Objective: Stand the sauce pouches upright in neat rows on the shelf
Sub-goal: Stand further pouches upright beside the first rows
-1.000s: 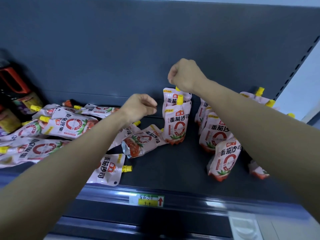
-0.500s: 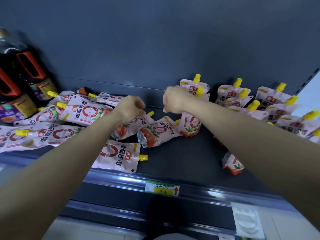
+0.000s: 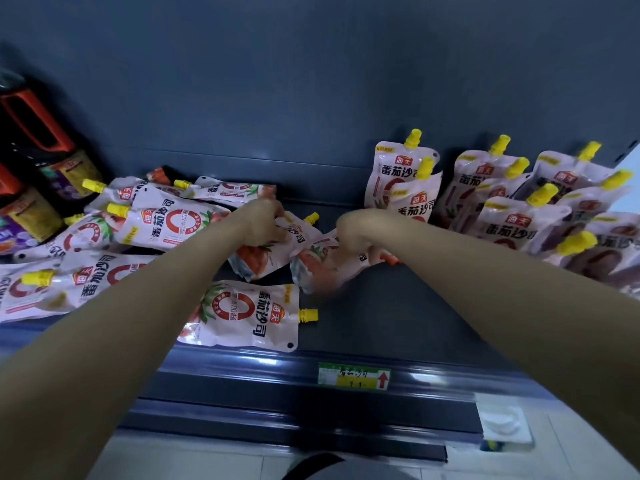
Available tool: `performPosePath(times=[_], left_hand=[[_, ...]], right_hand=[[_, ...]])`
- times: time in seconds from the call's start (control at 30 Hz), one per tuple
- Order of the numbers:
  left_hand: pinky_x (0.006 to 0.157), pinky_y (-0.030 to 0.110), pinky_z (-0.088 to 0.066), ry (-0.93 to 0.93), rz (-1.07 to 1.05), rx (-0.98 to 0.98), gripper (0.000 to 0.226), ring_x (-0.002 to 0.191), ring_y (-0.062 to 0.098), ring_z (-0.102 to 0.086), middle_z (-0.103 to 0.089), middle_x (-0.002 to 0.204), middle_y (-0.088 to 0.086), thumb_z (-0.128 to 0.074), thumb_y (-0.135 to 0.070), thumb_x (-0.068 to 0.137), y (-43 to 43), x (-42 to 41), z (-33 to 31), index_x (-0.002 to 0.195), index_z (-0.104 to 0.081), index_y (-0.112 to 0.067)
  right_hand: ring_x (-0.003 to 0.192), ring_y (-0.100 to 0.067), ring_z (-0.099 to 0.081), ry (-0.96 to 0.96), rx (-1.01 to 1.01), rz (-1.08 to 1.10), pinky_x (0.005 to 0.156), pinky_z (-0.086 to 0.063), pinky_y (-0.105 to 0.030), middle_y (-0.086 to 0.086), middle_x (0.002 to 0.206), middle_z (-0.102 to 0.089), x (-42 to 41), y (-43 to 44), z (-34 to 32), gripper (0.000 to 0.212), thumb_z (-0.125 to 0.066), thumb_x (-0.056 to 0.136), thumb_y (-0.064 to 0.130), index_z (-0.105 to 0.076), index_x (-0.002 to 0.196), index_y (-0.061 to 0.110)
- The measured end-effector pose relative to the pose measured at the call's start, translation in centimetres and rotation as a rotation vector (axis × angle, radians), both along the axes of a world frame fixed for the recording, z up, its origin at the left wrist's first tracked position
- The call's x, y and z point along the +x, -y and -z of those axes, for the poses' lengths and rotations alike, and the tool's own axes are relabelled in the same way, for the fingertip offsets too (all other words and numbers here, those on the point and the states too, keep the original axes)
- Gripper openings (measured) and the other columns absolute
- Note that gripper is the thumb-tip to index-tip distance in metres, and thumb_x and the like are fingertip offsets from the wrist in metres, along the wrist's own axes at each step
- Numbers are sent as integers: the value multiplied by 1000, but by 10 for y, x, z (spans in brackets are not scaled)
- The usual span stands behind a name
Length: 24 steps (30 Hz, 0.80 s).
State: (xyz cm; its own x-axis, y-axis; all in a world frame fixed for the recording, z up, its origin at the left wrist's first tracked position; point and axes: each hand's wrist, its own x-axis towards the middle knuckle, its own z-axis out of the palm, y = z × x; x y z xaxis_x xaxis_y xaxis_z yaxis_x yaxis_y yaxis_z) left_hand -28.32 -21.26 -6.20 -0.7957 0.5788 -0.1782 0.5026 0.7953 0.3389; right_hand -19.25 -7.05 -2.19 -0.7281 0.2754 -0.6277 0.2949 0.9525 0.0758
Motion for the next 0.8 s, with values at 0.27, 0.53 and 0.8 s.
performPosePath(times=[0.27, 0.53, 0.8], left_hand=[[96, 41, -45, 159, 3, -149, 73, 116, 29, -51, -49, 136, 11, -65, -47, 78, -16, -17, 6, 136, -37, -11], [67, 31, -39, 109, -74, -138, 62, 86, 20, -46, -52, 101, 4, -74, -42, 71, -22, -19, 7, 116, -48, -9], [86, 37, -51, 162, -213, 135, 73, 104, 28, -57, -56, 115, 10, -81, -26, 67, -13, -14, 7, 126, -42, -7]], right_hand=[[93, -39, -68, 49, -285, 407, 90, -56, -45, -24, 154, -23, -8, -15, 20, 81, -45, 91, 54, -6, 153, 18], [95, -33, -63, -100, -398, 432, 67, -61, -38, -17, 152, -27, -19, -9, 33, 83, -64, 86, 39, -17, 151, 19], [110, -34, -61, -219, -572, 674, 85, -57, -47, -19, 131, -54, -25, 1, 44, 58, -71, 83, 22, -43, 131, 6]])
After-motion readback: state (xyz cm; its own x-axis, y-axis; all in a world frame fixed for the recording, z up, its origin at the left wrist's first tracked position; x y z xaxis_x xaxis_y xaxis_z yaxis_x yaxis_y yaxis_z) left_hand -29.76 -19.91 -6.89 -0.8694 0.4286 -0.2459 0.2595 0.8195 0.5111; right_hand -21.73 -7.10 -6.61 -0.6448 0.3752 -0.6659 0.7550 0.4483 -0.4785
